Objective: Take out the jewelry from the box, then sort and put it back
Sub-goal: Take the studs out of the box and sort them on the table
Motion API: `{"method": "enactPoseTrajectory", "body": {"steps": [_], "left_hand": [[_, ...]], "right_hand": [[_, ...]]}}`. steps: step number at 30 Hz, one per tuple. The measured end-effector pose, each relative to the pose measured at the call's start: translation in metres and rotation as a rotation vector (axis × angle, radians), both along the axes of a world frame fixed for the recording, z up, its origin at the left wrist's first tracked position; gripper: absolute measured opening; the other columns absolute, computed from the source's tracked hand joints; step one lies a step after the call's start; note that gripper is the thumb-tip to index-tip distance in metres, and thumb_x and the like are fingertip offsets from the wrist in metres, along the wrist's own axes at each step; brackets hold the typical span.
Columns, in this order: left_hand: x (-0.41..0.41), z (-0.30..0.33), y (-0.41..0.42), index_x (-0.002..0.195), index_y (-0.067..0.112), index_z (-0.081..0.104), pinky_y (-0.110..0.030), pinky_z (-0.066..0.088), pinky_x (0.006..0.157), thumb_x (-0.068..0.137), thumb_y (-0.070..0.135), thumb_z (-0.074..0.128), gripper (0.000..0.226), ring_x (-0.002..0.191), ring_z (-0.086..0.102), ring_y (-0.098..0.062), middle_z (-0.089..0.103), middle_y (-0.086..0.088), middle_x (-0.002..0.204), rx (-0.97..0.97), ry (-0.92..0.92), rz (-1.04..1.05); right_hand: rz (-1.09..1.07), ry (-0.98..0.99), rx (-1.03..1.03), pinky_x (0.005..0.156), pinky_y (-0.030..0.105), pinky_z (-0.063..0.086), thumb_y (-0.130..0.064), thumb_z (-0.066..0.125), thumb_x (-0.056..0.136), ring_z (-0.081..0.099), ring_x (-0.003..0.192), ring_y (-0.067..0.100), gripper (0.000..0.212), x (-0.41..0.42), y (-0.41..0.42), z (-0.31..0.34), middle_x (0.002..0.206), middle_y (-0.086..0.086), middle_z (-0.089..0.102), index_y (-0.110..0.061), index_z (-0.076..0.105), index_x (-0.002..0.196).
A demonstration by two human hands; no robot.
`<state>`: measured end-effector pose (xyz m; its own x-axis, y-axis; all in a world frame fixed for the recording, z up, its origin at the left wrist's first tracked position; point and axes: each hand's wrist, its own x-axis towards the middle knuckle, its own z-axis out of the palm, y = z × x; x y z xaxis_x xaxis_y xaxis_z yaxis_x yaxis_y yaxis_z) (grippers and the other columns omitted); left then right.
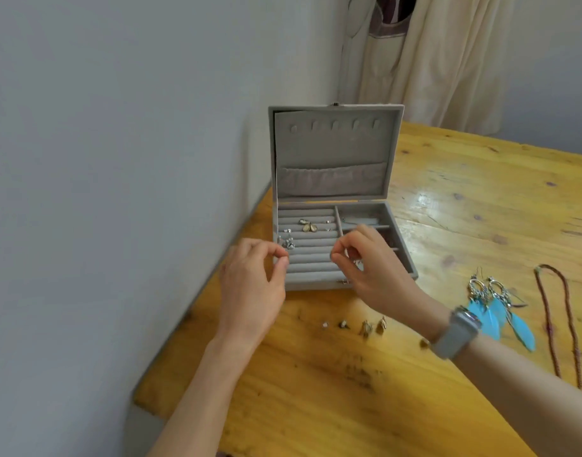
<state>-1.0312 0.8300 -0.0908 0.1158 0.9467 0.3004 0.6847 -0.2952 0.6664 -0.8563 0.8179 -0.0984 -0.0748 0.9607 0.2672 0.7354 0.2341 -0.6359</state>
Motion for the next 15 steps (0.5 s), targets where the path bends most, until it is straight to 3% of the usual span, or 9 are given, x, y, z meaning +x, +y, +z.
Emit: {"method": "enactPoseTrajectory", "body": {"steps": [2,5,10,15], "left_hand": [[-0.001,-0.009,-0.03,0.085,0.026,0.058,-0.027,0.037,0.088,0.085,0.018,0.06,0.009,0.094,0.045,-0.008,0.05,0.012,0.091,-0.035,-0.008,-0.057],[-0.001,-0.025,-0.064,0.085,0.027,0.059,-0.026,0.035,0.089,0.084,0.023,0.061,0.005,0.094,0.037,-0.001,0.047,0.015,0.091,-0.084,0.026,-0.098],[0.0,-0.049,-0.085,0.087,0.024,0.064,-0.028,0.03,0.09,0.084,0.025,0.062,0.004,0.101,0.037,-0.006,0.048,0.012,0.098,-0.136,0.121,-0.075],[-0.001,-0.055,-0.088,0.086,0.026,0.067,-0.027,0.026,0.087,0.081,0.028,0.065,0.006,0.101,0.035,-0.004,0.051,0.011,0.1,-0.109,0.159,-0.053]], "right_hand": [[0.012,-0.059,0.051,0.069,0.018,0.036,-0.02,0.052,0.089,0.037,0.078,0.006,0.006,-0.002,-0.034,-0.01,0.081,-0.012,0.043,-0.019,0.053,0.083],[0.017,-0.211,0.123,0.068,0.023,0.033,-0.03,0.044,0.087,0.036,0.078,0.009,0.02,-0.005,-0.071,-0.029,0.082,-0.004,0.05,-0.015,0.056,0.082],[0.027,-0.291,0.086,0.07,0.024,0.031,-0.03,0.042,0.085,0.037,0.079,0.011,0.021,-0.01,-0.094,-0.05,0.081,-0.001,0.053,-0.016,0.057,0.082],[0.006,-0.239,-0.006,0.074,0.025,0.036,-0.02,0.058,0.085,0.04,0.083,0.013,0.005,-0.013,-0.091,-0.057,0.086,-0.001,0.054,-0.016,0.06,0.086]]}}
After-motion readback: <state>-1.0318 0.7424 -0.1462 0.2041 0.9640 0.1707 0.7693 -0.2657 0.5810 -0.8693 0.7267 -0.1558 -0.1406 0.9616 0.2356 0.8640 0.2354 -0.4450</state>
